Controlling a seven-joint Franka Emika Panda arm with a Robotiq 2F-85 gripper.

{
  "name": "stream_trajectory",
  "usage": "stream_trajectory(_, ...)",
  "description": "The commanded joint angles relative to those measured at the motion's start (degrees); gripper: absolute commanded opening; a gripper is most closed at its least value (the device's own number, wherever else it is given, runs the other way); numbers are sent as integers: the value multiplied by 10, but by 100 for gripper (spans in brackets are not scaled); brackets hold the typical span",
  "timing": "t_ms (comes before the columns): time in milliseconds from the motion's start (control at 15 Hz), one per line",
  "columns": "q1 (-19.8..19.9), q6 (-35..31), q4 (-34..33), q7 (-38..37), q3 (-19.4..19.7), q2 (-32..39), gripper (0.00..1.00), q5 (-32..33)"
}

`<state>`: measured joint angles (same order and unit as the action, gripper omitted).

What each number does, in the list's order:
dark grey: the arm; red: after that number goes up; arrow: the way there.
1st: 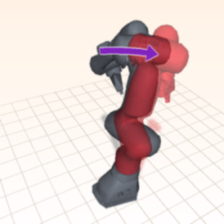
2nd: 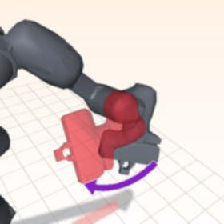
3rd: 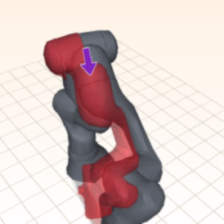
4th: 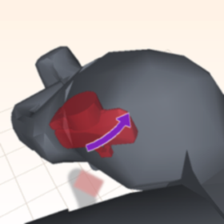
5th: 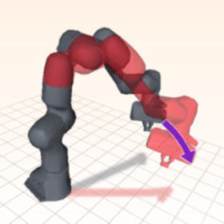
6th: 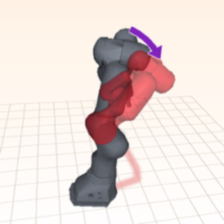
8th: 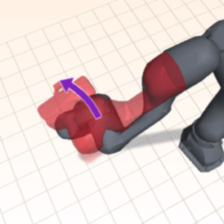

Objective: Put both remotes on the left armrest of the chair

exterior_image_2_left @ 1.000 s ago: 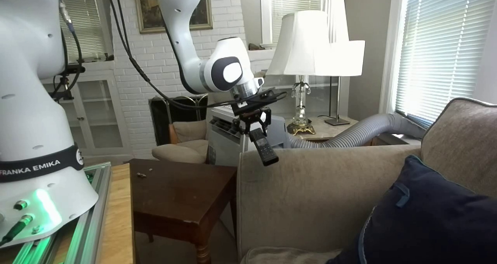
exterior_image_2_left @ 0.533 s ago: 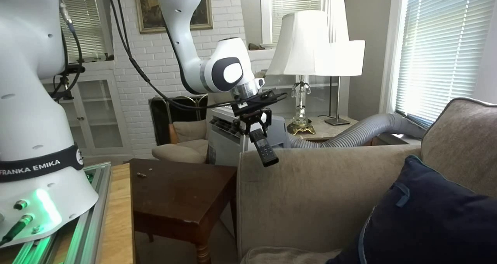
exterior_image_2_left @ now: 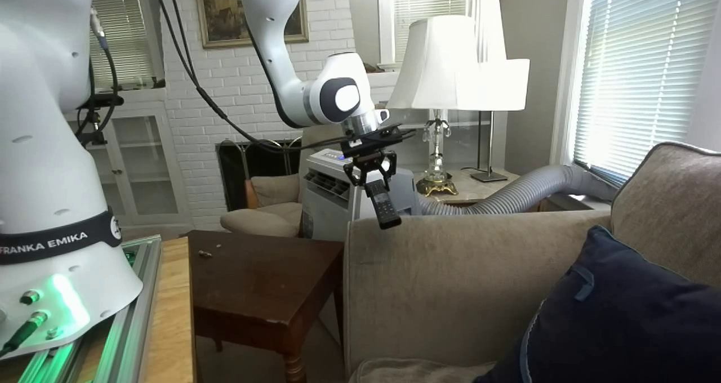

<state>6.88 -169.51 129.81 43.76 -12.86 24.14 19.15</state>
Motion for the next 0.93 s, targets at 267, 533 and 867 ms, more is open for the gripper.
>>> stream_trajectory(267, -67, 62, -101, -61, 53, 76, 29, -2)
stream_trajectory(533, -58, 64, -131, -68, 44, 117, 29, -16)
stream_trajectory(867, -53, 71, -164, -85, 29, 154, 29, -38)
